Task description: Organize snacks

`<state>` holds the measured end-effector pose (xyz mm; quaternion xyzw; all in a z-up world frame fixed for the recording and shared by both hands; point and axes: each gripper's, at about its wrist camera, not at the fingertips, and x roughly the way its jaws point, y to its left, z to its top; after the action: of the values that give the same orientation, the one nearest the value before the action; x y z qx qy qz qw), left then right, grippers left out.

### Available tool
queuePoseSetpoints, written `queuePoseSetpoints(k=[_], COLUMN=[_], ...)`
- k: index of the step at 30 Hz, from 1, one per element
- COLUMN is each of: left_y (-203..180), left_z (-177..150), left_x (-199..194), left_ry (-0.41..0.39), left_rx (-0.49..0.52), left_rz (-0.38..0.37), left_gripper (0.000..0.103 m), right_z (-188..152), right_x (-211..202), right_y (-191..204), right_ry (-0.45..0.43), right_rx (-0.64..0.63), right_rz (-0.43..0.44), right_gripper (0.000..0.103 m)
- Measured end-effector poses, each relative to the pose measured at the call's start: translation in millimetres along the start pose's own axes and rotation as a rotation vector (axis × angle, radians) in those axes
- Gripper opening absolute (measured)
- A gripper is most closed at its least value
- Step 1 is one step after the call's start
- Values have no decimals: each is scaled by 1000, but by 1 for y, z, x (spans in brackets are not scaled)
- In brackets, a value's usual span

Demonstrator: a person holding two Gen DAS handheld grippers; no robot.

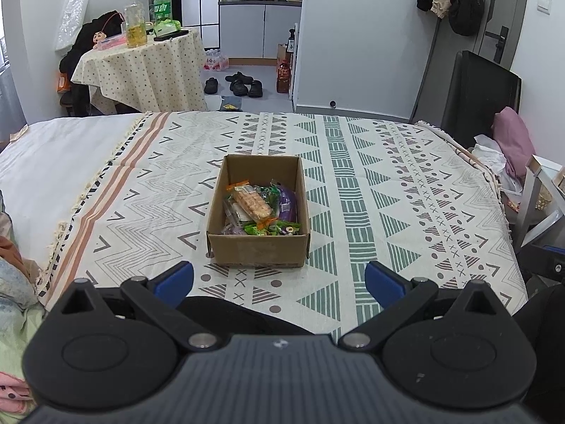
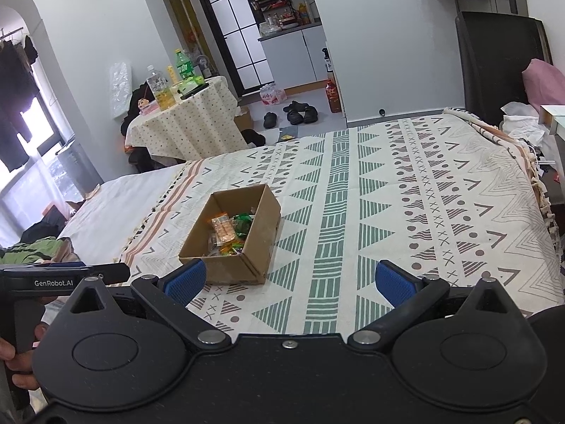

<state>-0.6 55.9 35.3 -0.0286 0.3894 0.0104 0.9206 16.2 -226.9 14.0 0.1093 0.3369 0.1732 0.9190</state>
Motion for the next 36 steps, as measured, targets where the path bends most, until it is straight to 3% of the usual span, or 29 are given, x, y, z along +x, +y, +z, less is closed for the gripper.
queuePoseSetpoints(k=[36], left_y=[-2], left_z=[4], left_x=[-4], left_ry=[4], left_rx=[7], left_rz=[2], left_gripper=[103], right_z=[-1], right_x=[-1], right_y=[-1], right_ry=[2], right_rx=[1], right_rz=[1], right_gripper=[103])
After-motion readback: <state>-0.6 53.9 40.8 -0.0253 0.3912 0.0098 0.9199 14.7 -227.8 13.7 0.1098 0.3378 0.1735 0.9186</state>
